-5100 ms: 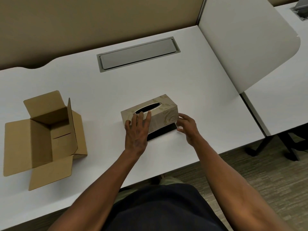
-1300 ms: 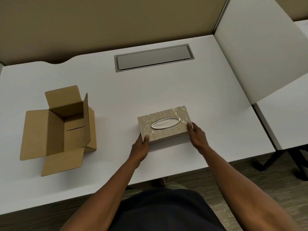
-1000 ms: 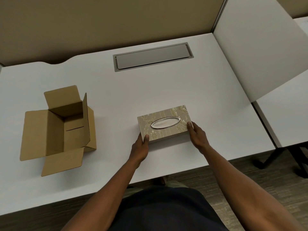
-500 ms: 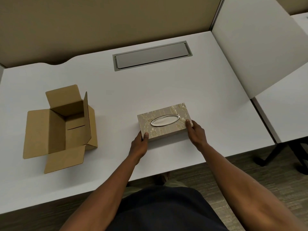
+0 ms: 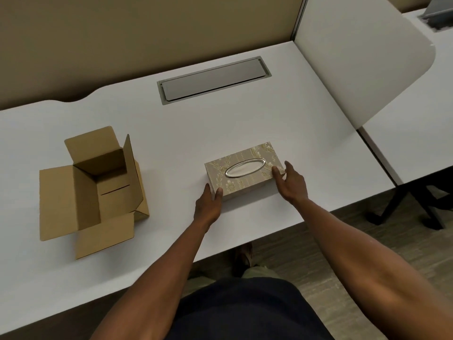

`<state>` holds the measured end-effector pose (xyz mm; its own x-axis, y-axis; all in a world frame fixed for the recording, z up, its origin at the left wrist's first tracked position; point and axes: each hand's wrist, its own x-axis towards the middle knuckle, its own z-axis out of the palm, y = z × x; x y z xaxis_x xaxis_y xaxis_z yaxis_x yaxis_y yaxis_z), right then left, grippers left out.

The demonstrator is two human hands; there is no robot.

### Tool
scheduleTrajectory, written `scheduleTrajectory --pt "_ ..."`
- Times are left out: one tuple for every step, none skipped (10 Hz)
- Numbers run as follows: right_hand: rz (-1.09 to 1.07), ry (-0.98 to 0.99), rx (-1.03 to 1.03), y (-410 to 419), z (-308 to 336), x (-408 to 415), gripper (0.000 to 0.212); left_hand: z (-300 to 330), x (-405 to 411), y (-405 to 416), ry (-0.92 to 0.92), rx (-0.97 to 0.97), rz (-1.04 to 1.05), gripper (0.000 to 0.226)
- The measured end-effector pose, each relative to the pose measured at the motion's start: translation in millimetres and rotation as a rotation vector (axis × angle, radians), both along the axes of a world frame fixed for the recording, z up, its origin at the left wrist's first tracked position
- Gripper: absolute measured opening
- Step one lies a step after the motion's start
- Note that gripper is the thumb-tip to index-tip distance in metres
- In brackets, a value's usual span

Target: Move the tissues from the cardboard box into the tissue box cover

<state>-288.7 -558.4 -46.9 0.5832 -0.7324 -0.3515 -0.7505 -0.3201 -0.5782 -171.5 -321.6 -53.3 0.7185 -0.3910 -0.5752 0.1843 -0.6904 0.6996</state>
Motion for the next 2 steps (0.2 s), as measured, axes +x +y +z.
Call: scheduleTrajectory --pt "0.029 0.012 -0.138 13 11 1 0.08 10 7 9 -0.088 0.062 -0.046 0.073" --pt "0.139 0.021 -0.271 27 27 6 0.083 27 16 17 -0.19 0.02 -0.09 0.074"
